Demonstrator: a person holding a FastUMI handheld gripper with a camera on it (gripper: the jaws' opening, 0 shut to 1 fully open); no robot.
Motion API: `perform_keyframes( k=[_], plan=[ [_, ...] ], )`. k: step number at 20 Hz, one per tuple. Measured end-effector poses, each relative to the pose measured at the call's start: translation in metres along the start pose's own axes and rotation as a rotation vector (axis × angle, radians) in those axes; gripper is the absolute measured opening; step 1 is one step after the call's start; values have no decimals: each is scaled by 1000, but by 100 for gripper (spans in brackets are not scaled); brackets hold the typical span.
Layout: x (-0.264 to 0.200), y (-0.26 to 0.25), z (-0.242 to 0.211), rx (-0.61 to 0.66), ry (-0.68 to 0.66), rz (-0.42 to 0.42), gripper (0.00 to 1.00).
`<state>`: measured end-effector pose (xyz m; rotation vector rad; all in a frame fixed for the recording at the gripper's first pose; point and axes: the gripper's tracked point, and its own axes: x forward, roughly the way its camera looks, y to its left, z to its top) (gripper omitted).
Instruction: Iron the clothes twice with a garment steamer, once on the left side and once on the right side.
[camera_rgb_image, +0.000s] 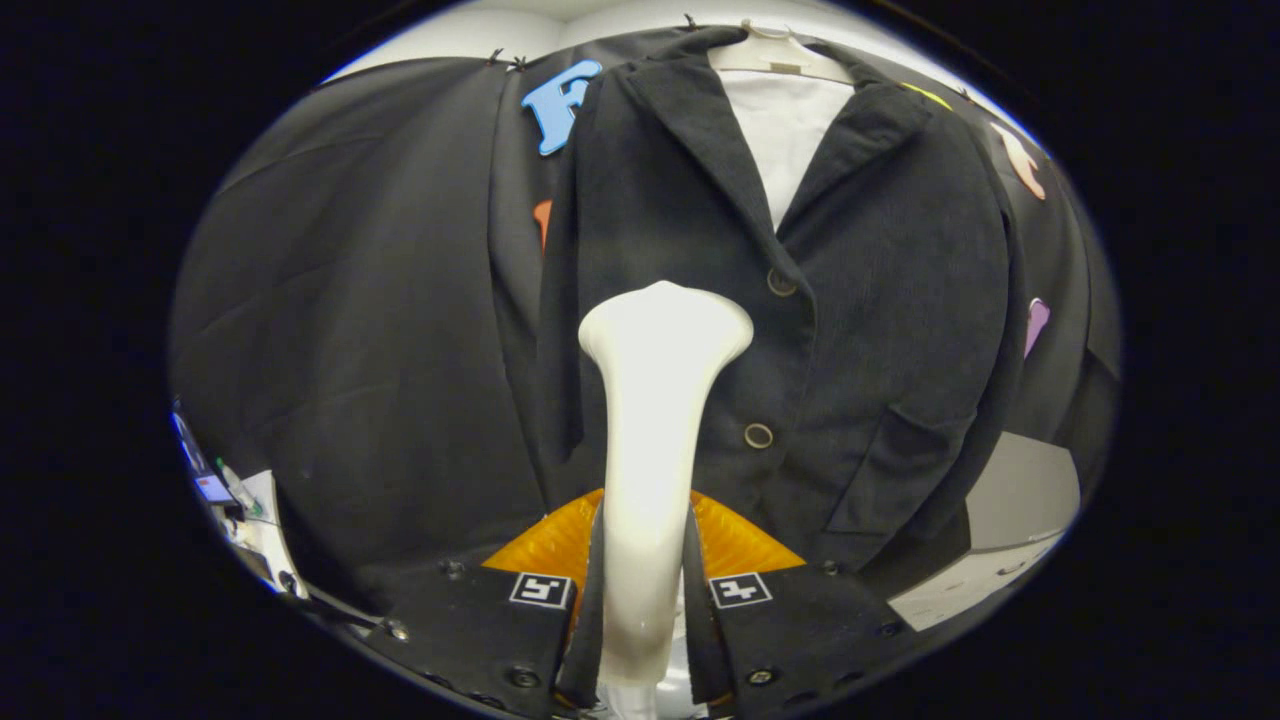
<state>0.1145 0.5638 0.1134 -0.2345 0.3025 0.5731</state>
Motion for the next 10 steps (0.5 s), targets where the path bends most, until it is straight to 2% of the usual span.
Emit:
perform_keyframes(
  k=[10],
  plan=[
    [19, -1, -66, -11, 101, 9, 37]
  ],
)
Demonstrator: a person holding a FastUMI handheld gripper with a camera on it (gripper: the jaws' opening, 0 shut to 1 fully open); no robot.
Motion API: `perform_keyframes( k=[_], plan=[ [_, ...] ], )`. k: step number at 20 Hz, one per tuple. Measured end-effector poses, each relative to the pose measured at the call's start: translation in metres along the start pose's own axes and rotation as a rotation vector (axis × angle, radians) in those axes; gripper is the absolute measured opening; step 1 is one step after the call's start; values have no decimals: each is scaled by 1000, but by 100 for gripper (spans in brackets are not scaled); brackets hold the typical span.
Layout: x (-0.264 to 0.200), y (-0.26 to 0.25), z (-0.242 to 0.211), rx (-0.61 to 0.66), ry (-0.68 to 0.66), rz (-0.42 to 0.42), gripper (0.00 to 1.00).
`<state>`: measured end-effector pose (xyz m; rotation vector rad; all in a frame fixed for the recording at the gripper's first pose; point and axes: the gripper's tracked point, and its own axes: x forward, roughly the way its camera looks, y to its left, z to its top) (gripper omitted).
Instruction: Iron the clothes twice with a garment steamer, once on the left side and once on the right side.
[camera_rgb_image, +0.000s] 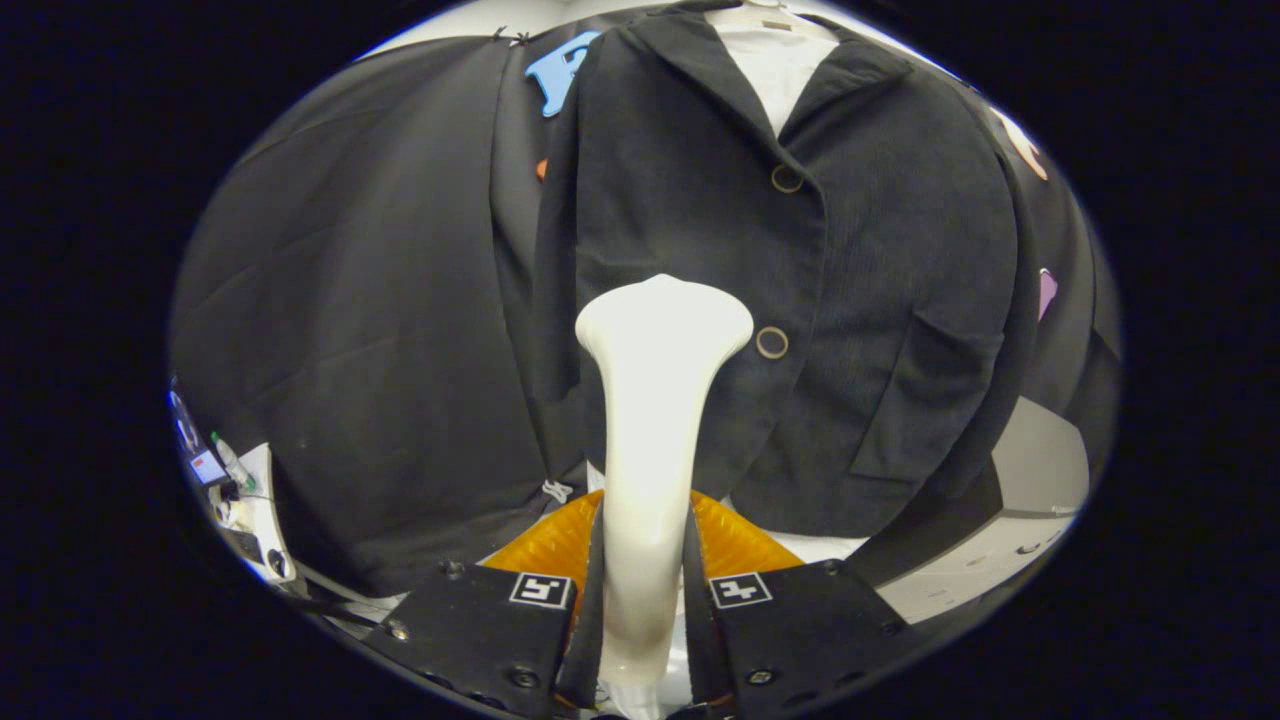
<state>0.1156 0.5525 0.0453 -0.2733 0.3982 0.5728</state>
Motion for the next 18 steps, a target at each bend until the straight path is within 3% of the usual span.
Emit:
perform_keyframes(
  k=[12, 18],
  plan=[
    [26, -7, -81, 13, 134, 6, 37],
    [23, -13, -89, 14, 148, 15, 37]
  ],
)
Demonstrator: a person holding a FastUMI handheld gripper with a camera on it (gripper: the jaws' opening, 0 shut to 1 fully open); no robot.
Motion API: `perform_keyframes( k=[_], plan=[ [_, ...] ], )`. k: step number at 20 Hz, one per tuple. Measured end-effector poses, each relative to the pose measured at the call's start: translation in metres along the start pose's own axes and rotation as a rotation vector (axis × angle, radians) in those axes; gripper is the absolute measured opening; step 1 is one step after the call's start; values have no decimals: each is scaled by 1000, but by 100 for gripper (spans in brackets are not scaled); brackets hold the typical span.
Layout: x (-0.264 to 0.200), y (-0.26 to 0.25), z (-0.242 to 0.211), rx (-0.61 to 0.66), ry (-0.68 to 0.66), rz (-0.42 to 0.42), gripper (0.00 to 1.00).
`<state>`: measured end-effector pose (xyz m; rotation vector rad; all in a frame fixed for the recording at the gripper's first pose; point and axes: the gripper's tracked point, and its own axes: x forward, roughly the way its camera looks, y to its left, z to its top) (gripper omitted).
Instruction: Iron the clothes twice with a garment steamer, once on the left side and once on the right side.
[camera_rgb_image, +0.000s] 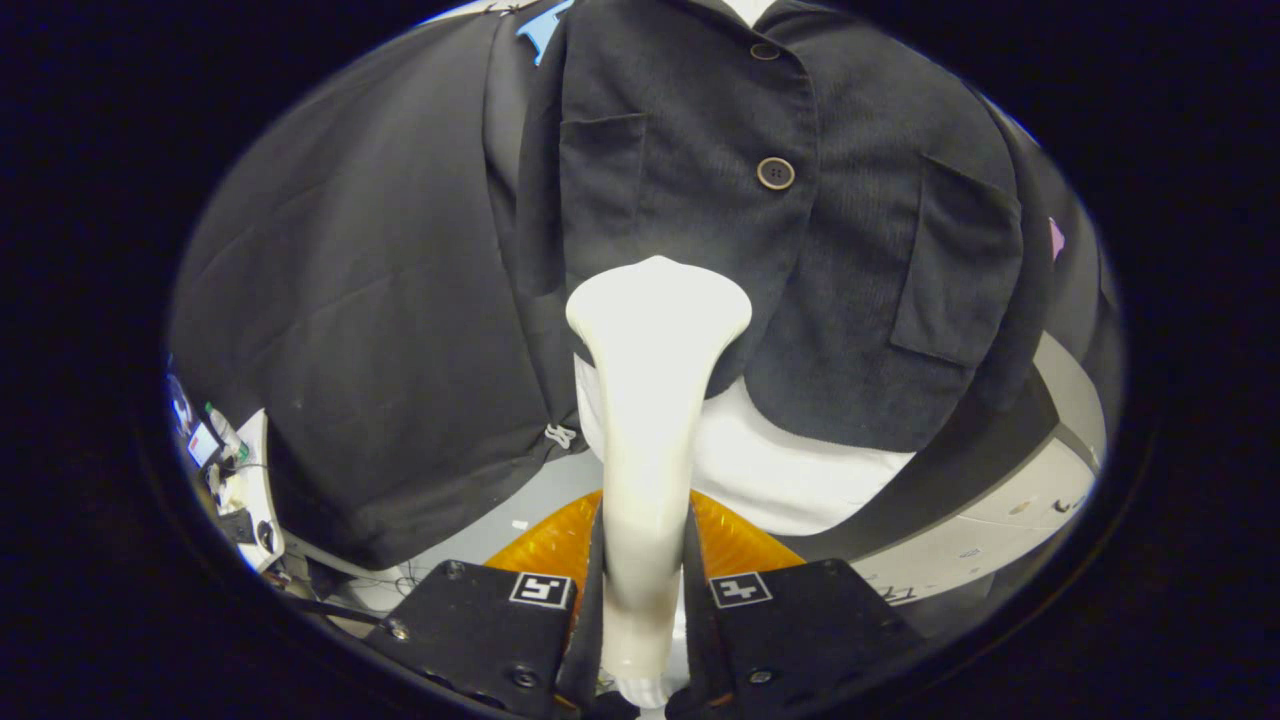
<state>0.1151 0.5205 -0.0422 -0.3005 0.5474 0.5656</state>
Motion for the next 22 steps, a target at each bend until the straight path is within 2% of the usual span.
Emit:
perform_keyframes(
  k=[5, 14, 22],
  plan=[
    [-17, -15, -11, 15, -4, 3, 37],
    [-57, -69, -44, 88, -20, -56, 37],
    [-120, -153, -95, 148, -38, -141, 37]
  ],
)
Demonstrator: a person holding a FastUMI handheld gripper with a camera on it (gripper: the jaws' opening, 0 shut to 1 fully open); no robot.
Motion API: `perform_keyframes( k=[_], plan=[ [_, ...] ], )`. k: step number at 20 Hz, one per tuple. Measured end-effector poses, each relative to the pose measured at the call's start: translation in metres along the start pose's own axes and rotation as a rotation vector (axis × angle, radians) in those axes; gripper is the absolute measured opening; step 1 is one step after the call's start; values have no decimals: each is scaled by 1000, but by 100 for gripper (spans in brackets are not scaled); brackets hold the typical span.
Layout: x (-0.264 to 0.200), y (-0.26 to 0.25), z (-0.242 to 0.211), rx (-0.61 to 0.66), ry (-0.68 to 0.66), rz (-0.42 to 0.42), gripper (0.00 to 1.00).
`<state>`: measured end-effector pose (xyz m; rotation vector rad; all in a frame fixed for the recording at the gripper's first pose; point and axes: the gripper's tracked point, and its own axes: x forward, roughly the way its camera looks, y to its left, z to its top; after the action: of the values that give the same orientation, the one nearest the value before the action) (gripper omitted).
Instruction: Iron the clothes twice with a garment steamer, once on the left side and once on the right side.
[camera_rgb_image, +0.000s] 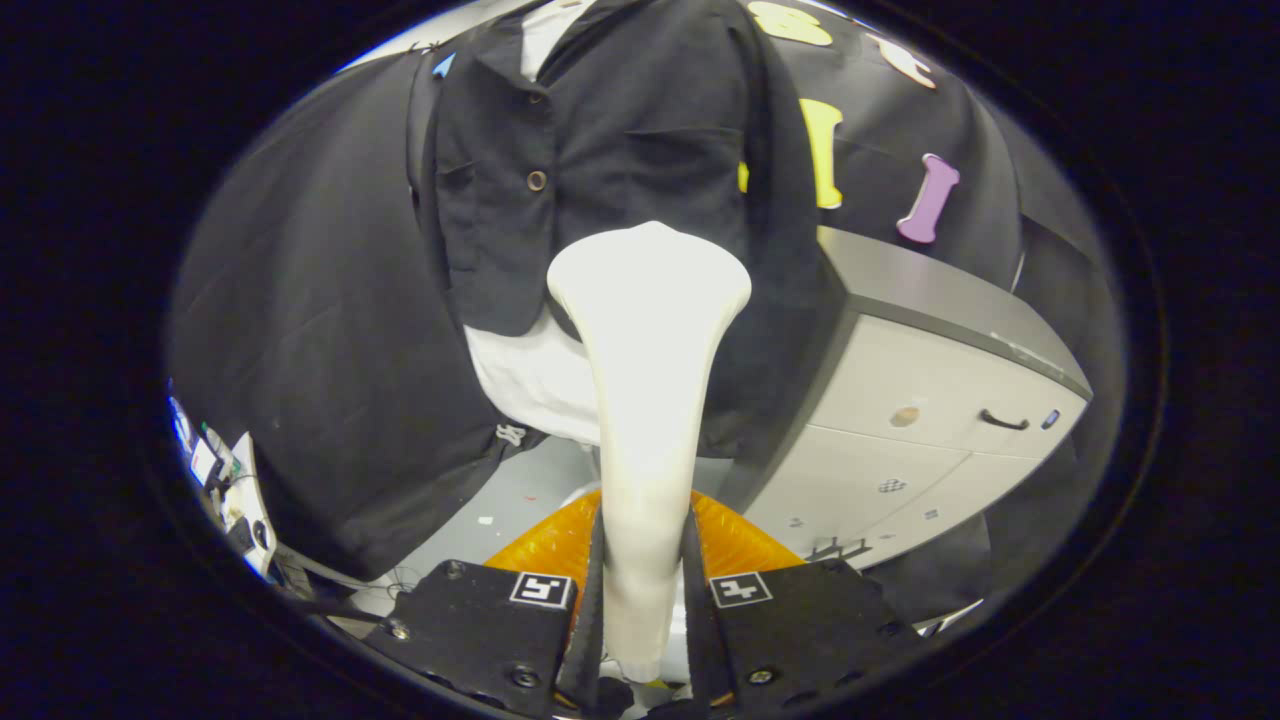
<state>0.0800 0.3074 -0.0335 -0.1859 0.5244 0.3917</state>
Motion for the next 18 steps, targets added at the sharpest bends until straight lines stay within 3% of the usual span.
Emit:
perform_keyframes(
  k=[18],
  plan=[
    [-136, -235, -120, 253, -69, -176, 37]
  ],
)
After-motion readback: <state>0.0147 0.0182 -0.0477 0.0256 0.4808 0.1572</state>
